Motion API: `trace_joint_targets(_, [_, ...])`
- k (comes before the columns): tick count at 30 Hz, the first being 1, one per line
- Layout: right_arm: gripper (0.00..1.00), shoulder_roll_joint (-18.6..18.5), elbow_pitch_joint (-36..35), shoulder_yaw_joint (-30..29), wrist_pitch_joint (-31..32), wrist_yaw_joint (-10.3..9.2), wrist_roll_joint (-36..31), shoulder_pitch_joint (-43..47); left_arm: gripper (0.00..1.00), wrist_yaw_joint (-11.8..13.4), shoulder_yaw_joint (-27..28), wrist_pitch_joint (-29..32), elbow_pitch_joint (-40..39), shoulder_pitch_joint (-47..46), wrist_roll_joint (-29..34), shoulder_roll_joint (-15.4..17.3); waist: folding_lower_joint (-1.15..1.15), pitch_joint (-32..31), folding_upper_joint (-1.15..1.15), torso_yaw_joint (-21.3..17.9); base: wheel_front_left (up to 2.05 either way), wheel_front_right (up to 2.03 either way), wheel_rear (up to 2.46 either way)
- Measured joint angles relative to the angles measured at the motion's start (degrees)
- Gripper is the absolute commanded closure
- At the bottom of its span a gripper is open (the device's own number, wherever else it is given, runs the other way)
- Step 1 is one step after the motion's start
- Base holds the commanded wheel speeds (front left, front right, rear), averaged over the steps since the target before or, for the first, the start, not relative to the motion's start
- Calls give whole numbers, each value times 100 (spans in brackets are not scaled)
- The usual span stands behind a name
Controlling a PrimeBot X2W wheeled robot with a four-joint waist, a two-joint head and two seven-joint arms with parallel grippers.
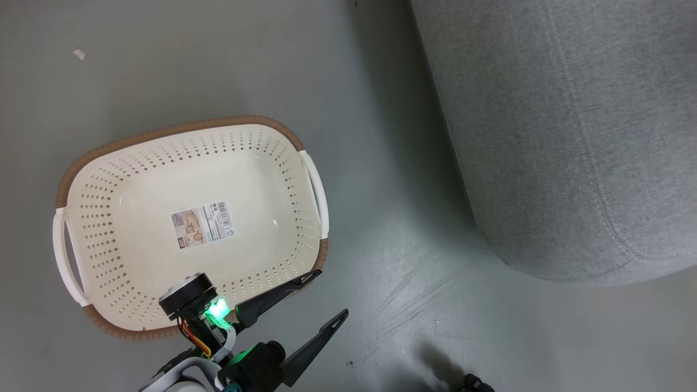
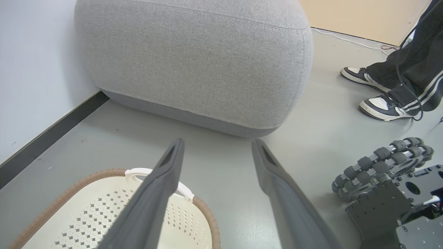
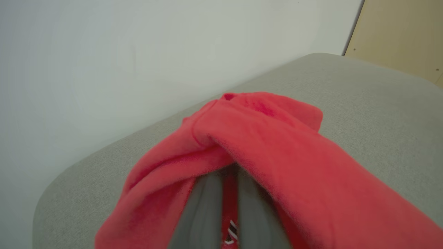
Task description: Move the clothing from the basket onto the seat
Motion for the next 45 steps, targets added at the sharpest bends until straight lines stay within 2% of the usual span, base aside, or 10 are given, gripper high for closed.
trace_joint_targets(5, [100, -86, 304, -234, 255, 0, -232, -2, 0, -1, -57, 0, 1, -40, 0, -25, 0, 104, 0, 102, 0, 0, 0])
trace_joint_targets(6, [96, -86, 370, -294, 331, 0, -243, -2, 0, -1, -65, 0, 2, -66, 0, -26, 0, 123, 0, 118, 0, 0, 0])
trace_joint_targets(7, [39, -63, 422, -392, 383, 0, -221, -17, 0, -1, -73, 0, 3, -101, 0, -26, 0, 142, 0, 133, 0, 0, 0])
trace_joint_targets(8, [0, -24, 456, -505, 405, 0, -142, -49, 0, -1, -74, 0, 4, -125, 0, -27, 0, 159, 0, 147, 0, 0, 0])
trace_joint_targets(18, [0, 65, 491, -598, 396, 0, -465, -336, 0, -2, -49, 0, 68, -324, -2, 25, 0, 253, 0, 159, 0, 0, 0])
trace_joint_targets(25, [0, 83, 495, -889, 290, 0, -615, -347, 0, -3, -66, 0, 105, -369, -8, 9, 0, 210, 0, 138, 0, 0, 0])
trace_joint_targets(36, [0, 279, 554, -929, 183, 0, -1012, -338, 0, -9, -126, 0, 159, -482, -10, -116, 0, 53, 0, 136, 0, 0, 0])
trace_joint_targets(45, [0, 391, 654, -977, 167, 0, -1228, -303, 0, -10, -85, 0, 238, -574, -309, -432, 0, -176, 0, 133, 0, 0, 0])
